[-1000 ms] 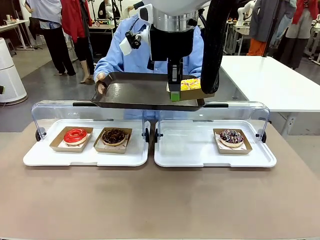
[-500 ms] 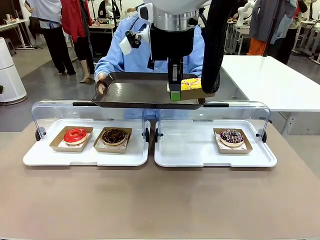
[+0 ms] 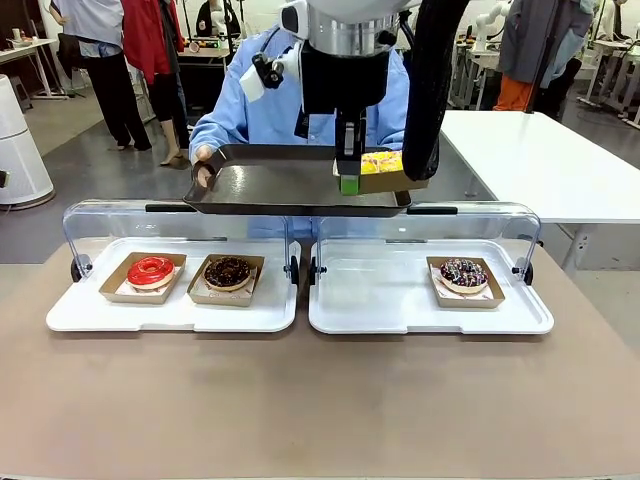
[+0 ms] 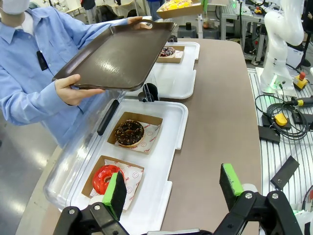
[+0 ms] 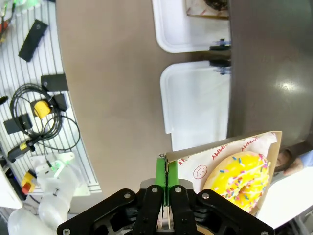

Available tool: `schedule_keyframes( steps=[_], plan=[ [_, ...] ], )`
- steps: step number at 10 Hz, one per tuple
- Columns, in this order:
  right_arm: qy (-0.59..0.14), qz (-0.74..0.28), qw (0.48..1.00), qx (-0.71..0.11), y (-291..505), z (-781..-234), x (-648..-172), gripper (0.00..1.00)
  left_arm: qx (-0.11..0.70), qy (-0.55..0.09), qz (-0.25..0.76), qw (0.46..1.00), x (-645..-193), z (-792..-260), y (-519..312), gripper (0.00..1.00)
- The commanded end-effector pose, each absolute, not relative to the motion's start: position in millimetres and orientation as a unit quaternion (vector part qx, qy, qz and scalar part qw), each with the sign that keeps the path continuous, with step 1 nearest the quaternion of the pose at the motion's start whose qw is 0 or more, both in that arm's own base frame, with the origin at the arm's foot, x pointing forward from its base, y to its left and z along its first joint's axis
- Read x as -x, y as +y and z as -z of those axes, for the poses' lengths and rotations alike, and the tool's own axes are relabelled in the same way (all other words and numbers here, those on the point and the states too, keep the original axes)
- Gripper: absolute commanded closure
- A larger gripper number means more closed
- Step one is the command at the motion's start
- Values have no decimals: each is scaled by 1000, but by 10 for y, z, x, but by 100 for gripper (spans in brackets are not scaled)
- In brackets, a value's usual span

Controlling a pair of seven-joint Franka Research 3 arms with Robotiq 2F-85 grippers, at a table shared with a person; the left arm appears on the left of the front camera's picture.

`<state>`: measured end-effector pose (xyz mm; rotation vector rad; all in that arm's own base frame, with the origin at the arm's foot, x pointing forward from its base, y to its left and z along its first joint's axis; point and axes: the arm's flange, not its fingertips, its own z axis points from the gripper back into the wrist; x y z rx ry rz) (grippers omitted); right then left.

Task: Provide the desired donut to the person.
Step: Place the picked Paper togo box onto the Handle tray extended by the person.

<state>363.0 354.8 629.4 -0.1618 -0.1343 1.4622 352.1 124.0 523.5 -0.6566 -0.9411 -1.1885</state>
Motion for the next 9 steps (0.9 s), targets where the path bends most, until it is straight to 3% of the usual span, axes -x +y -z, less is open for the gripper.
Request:
schedule_keyframes(
  steps=[1,5,9],
  plan=[
    [-88,-660,742,80,3528,-6389,-3968,98,294,-423,529,674,-3515,-5246,1245,0],
    [-129,-691,711,9,3423,-6381,-4823,98,294,-423,529,674,-3515,-5246,1245,0],
    [-121,-668,734,-1,3302,-6191,-5262,98,294,-423,529,674,-3515,-5246,1245,0]
  ],
)
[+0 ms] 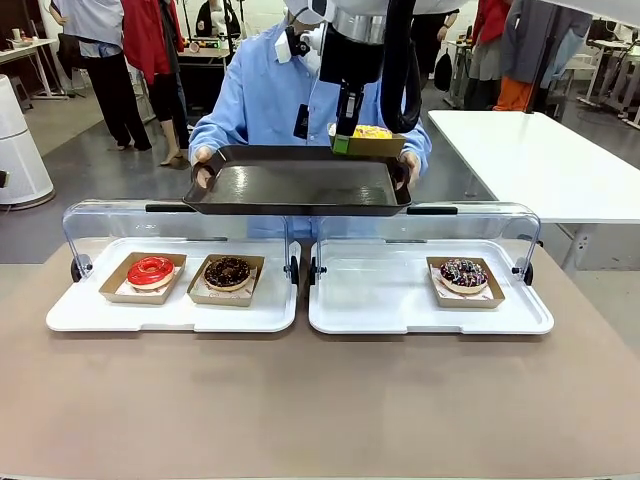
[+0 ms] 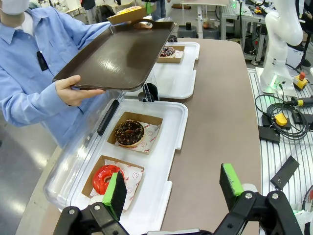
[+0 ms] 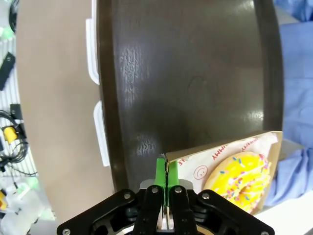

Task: Provide the desired donut to the person.
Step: Place the picked Paper togo box onto the Handle tray extended by the person.

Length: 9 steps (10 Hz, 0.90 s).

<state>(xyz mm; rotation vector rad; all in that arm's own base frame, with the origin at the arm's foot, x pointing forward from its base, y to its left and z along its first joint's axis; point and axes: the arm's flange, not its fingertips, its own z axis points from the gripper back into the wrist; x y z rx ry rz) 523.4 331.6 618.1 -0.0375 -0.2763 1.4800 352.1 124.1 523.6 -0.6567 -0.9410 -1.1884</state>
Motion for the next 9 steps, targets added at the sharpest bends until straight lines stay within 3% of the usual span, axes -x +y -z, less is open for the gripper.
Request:
schedule_keyframes(
  steps=[1,9],
  plan=[
    [-117,-661,741,-3,3270,-6122,-5337,98,294,-423,529,674,-3515,-5246,1245,0],
    [-90,-665,740,-37,3197,-5639,-5426,98,294,-423,529,674,-3515,-5246,1245,0]
  ],
)
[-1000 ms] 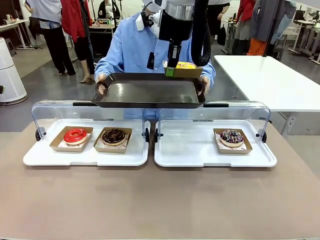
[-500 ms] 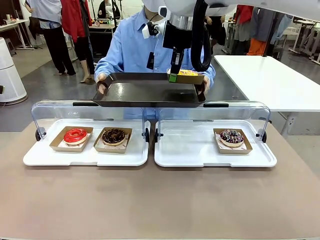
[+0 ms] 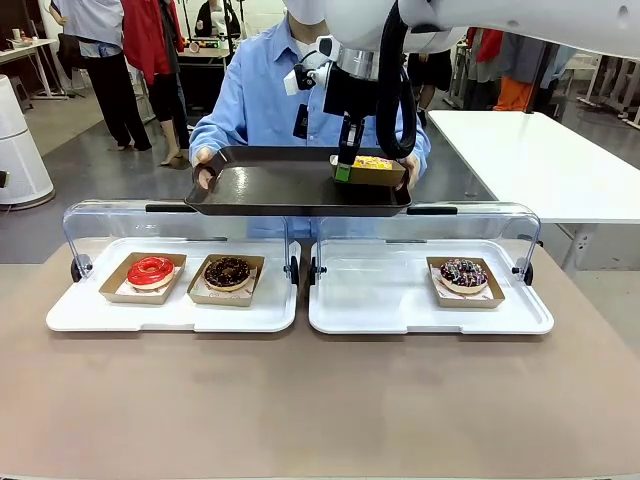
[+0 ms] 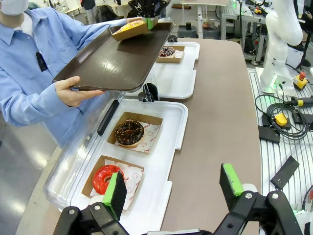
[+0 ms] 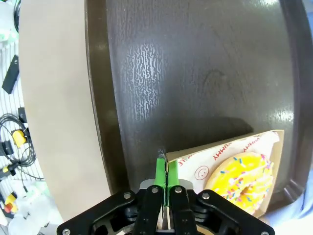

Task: Provide the desired donut to the person.
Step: Place the picked Paper togo box onto the Handle tray extended by the person.

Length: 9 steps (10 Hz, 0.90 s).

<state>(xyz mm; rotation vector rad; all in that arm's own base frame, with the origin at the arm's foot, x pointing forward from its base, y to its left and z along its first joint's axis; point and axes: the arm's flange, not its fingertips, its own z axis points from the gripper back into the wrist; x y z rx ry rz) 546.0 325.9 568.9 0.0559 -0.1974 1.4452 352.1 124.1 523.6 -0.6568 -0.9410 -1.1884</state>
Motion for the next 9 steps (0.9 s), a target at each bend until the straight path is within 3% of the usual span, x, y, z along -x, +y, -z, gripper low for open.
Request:
schedule_keyframes(
  steps=[1,2,3,5,6,7,9],
  plan=[
    [-92,-665,740,-39,3189,-5641,-5437,42,294,-423,529,674,-3515,-5246,1245,0],
    [-89,-669,737,-40,3188,-5636,-5415,38,294,-423,529,674,-3515,-5246,1245,0],
    [-90,-669,736,-40,3193,-5641,-5411,0,294,-423,529,674,-3515,-5246,1245,0],
    [-92,-669,737,-39,3191,-5656,-5415,0,294,-423,529,674,-3515,-5246,1245,0],
    [-92,-667,738,-39,3185,-5657,-5415,15,294,-423,529,674,-3515,-5246,1245,0],
    [-90,-667,739,-39,3181,-5659,-5409,4,294,-423,529,674,-3515,-5246,1245,0],
    [-85,-666,740,-36,3179,-5670,-5400,0,294,-423,529,674,-3515,-5246,1245,0]
  ],
)
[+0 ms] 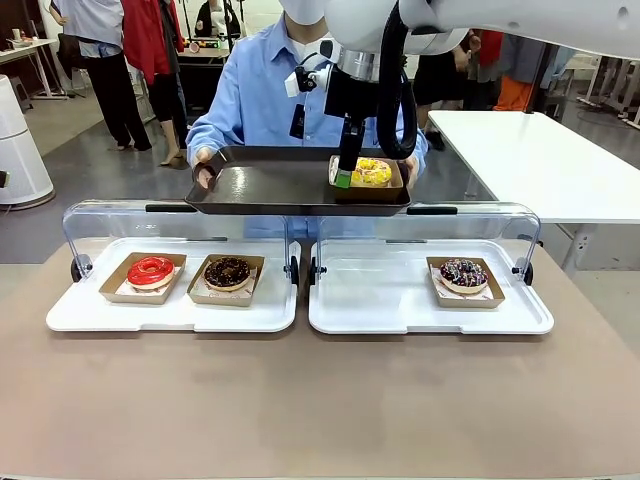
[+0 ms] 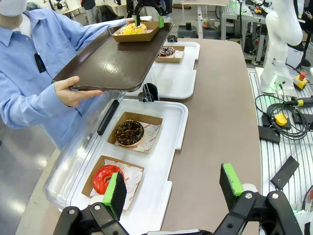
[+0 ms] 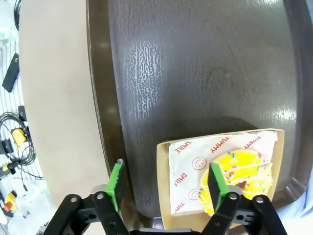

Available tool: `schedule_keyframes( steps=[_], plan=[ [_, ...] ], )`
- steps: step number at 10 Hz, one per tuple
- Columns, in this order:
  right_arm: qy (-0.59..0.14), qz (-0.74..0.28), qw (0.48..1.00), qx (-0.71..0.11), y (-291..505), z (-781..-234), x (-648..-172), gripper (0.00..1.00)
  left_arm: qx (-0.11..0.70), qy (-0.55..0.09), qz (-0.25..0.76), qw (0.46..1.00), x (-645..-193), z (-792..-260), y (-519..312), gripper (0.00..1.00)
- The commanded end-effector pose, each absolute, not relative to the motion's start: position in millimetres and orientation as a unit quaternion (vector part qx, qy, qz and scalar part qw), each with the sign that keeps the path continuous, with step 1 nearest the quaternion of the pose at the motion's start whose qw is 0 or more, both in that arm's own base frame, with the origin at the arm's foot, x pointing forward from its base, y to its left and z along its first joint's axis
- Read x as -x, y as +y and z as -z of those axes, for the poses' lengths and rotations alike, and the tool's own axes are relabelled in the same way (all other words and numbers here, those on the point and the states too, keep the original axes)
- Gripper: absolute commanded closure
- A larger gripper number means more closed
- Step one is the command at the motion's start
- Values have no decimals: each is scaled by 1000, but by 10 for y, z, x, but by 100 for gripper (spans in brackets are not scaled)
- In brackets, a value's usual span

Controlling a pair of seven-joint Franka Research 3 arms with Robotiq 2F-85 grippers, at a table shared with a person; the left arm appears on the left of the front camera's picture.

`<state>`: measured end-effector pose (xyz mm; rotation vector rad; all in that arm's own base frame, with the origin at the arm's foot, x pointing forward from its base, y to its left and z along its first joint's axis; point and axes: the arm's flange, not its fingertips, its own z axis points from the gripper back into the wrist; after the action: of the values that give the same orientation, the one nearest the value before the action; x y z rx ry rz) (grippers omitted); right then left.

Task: Provide the desired donut to the person.
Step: Place the picked Paper togo box onto the Handle tray extended by the person.

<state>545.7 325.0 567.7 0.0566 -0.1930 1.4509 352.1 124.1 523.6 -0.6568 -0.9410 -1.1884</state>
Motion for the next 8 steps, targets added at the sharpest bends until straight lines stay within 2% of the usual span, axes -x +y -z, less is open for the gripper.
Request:
schedule_keyframes(
  steps=[1,5,7,8],
  plan=[
    [-80,-667,740,-35,3175,-5681,-5367,0,294,-423,529,674,-3515,-5246,1245,0],
    [-59,-662,747,-23,3150,-5768,-5184,0,294,-423,529,674,-3515,-5246,1245,0],
    [15,-683,730,4,3000,-5850,-4741,0,294,-423,529,674,-3515,-5246,1245,0],
    [20,-685,728,24,2778,-5913,-4444,0,294,-423,529,674,-3515,-5246,1245,0]
  ],
)
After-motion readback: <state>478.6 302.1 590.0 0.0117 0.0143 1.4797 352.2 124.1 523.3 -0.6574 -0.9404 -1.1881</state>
